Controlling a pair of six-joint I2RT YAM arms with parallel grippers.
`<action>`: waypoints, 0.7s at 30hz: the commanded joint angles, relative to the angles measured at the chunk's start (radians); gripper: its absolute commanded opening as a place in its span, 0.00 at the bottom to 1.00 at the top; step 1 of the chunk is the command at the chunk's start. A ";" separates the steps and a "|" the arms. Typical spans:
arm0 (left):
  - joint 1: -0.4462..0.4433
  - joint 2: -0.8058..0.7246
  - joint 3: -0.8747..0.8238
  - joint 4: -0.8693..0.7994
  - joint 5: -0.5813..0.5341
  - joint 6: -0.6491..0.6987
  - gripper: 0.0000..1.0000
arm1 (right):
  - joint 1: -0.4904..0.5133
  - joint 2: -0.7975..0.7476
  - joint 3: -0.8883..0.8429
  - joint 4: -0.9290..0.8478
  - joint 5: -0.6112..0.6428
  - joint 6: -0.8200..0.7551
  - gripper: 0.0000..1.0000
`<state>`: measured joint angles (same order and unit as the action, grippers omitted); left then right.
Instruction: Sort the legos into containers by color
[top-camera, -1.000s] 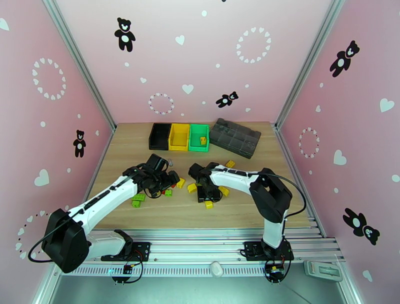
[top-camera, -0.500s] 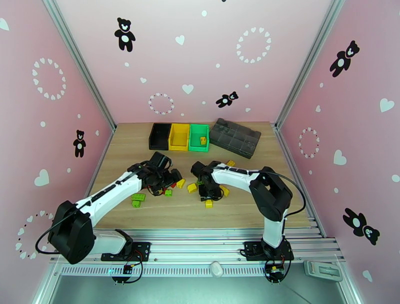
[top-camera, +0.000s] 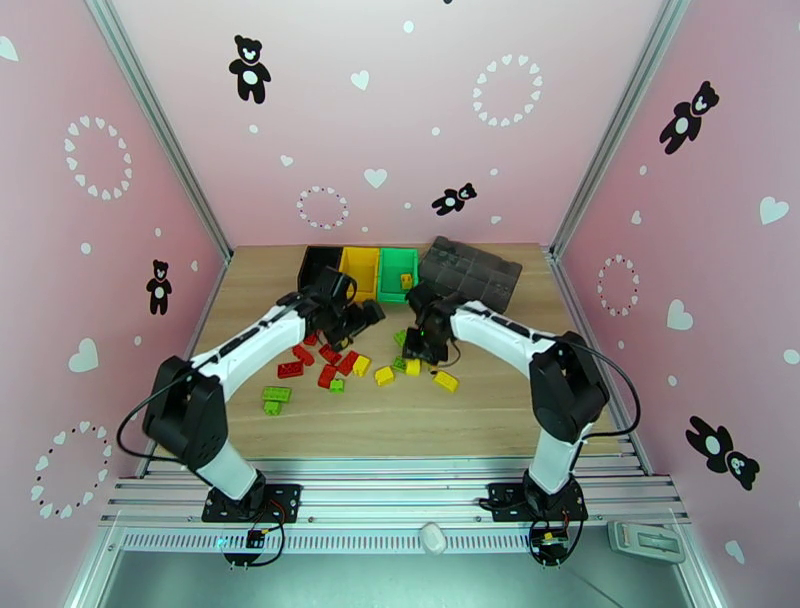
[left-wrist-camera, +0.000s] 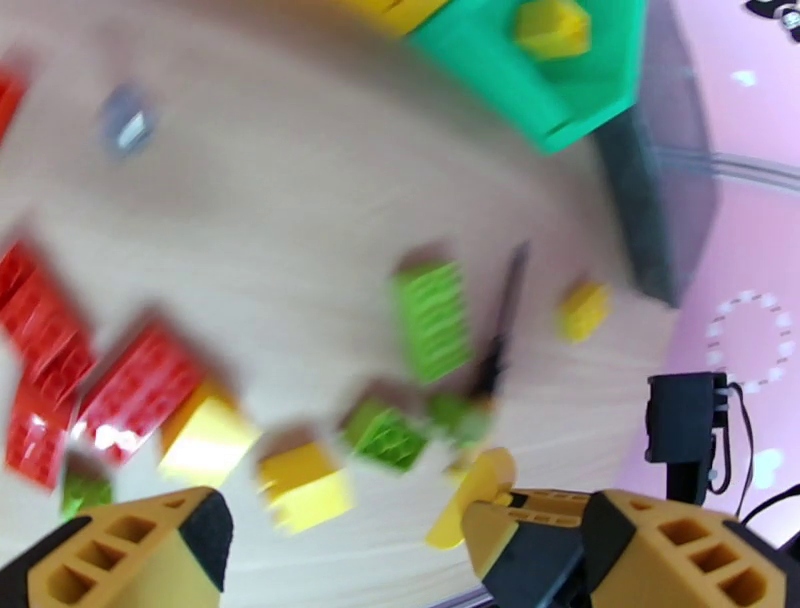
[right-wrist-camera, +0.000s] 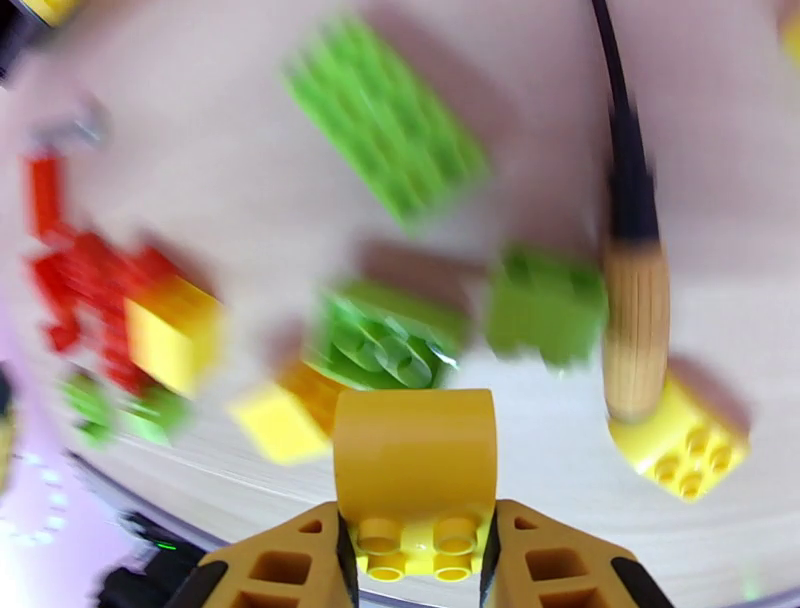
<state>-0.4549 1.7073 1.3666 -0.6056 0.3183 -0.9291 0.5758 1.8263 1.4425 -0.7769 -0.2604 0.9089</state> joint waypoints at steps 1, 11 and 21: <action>0.057 0.085 0.097 0.069 0.129 -0.046 0.98 | -0.059 0.079 0.100 0.083 -0.093 0.022 0.29; 0.120 0.273 0.356 0.182 0.220 -0.169 0.97 | -0.168 0.456 0.626 0.126 -0.218 0.131 0.31; 0.134 0.207 0.312 0.086 0.182 -0.091 0.96 | -0.202 0.720 1.108 0.022 -0.235 0.223 0.64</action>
<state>-0.3283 1.9808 1.7107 -0.4644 0.5087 -1.0576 0.3847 2.5256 2.4939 -0.6941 -0.4747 1.1061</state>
